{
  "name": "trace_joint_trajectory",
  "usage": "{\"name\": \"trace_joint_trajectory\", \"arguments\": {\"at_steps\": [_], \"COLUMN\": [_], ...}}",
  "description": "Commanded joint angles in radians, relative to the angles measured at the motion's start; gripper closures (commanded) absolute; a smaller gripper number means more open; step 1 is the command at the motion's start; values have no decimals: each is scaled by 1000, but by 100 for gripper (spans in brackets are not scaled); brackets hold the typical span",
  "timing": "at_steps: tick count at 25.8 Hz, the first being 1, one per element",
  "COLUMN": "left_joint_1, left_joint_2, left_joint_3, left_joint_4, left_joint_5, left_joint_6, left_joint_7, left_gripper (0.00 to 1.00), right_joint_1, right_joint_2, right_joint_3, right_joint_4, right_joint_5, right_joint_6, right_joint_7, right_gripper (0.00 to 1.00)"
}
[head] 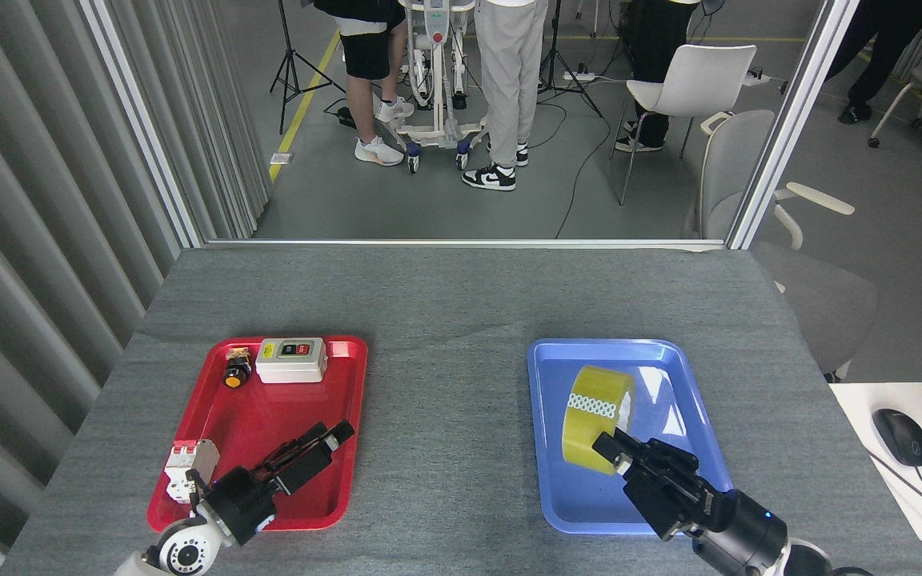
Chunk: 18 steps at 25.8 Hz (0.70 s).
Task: Place and move tape with both arms
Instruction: 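Lower the tape roll into the blue tray with the right gripper and open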
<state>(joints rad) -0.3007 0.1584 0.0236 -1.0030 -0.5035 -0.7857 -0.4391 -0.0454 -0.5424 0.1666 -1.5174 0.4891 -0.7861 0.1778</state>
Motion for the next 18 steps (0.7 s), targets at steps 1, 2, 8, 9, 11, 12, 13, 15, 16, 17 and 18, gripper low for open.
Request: {"name": "trace_joint_trajectory", "arguments": {"at_steps": [1,2,8,9,11,12,13,15,16,17,18], "left_joint_1": [2,6,75,88,144,170,198,245,259,269,273], "left_joint_2": [7,4,-131,-151,-157,-155,-154,-155,-154,-155,-155], "left_joint_3": [96,128,167,142,87,65,47,32,32,32,32], "left_joint_4": [-49,-81,-368,-405,-480,-522,-551,-594,-612,-617,-620], "left_joint_5": [-118,-208,-771,-822,-889,-920,-948,-1009,-1017,-1017,-1017], "left_joint_6": [0,0,546,594,666,691,706,723,724,724,724], "left_joint_7": [83,118,368,372,376,372,372,373,372,372,381], "left_gripper": [3,3,3,3,3,3,3,2,2,2,1], "right_joint_1": [-30,-57,-315,-363,-435,-461,-482,-516,-531,-544,-551], "right_joint_2": [-82,-106,-163,-163,-163,-162,-159,-149,-143,-134,-120], "right_joint_3": [-22,-2,307,358,444,472,488,516,528,534,534], "right_joint_4": [25,29,146,175,223,249,275,327,350,375,399], "right_joint_5": [9,12,22,22,17,17,19,19,20,22,28], "right_joint_6": [1,1,340,392,473,508,542,590,610,631,647], "right_joint_7": [3,6,5,3,2,2,6,12,26,51,75], "right_gripper": [92,92,92,92,92,92,92,92,92,92,91]}}
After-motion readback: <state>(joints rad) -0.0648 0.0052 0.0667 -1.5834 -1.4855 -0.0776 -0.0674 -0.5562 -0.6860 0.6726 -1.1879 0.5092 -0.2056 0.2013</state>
